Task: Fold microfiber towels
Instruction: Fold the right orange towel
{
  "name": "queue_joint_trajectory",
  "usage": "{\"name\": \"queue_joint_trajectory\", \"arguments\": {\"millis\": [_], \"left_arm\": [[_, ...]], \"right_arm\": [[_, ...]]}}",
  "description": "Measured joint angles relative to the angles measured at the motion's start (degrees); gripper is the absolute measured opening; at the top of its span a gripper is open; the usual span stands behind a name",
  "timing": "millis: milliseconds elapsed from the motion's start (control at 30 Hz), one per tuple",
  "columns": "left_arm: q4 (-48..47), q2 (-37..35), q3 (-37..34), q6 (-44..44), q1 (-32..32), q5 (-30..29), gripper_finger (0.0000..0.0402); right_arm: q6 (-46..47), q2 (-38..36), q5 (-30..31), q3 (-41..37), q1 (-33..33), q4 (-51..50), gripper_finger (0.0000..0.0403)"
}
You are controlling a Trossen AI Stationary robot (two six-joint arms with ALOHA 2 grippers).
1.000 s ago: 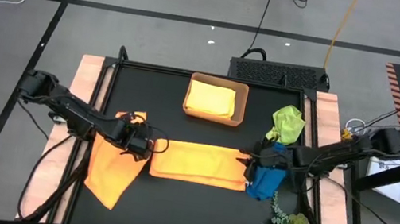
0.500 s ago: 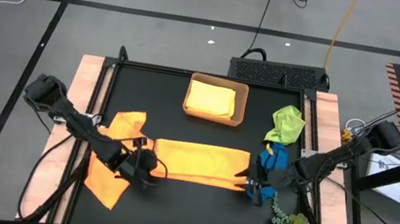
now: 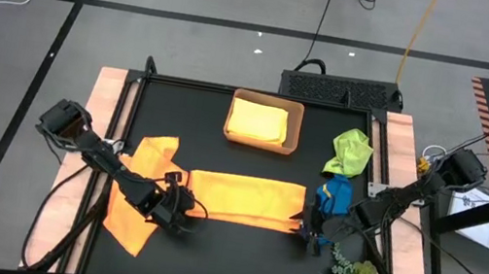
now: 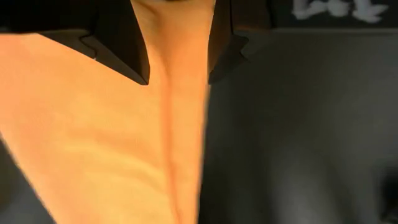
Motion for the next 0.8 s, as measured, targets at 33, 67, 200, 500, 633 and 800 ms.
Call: {"name": "queue_joint_trajectory", "arguments": {"millis": [33, 67, 200, 500, 633, 800], "left_arm": [[-0.2, 0.0, 0.0, 0.02, 0.02, -0.04, 0.0147], [-0.3, 0.0, 0.0, 0.02, 0.02, -0.13, 0.0147], [-0.45, 0.0, 0.0, 0.93, 0.02, -0.5, 0.0147], [-0.47, 0.0, 0.0, 2.24, -0.05, 0.67, 0.0147], [-0.44, -0.04, 0.0, 2.47, -0.07, 2.04, 0.0147], [-0.47, -0.04, 0.0, 2.49, -0.07, 2.19, 0.0147]], "right_arm": [[0.06, -0.01, 0.31, 0.0, 0.0, -0.88, 0.0155], [0.11, 0.0, 0.98, 0.0, 0.0, -1.66, 0.0155], [0.14, 0.0, 2.59, 0.0, 0.0, -3.73, 0.0155], [0.16, 0.0, 4.58, 0.0, -0.02, -7.1, 0.0151], [0.36, 0.0, 4.56, 0.0, -0.02, -7.13, 0.0132], [0.1, -0.04, 4.5, 0.0, -0.02, -7.13, 0.009]]}}
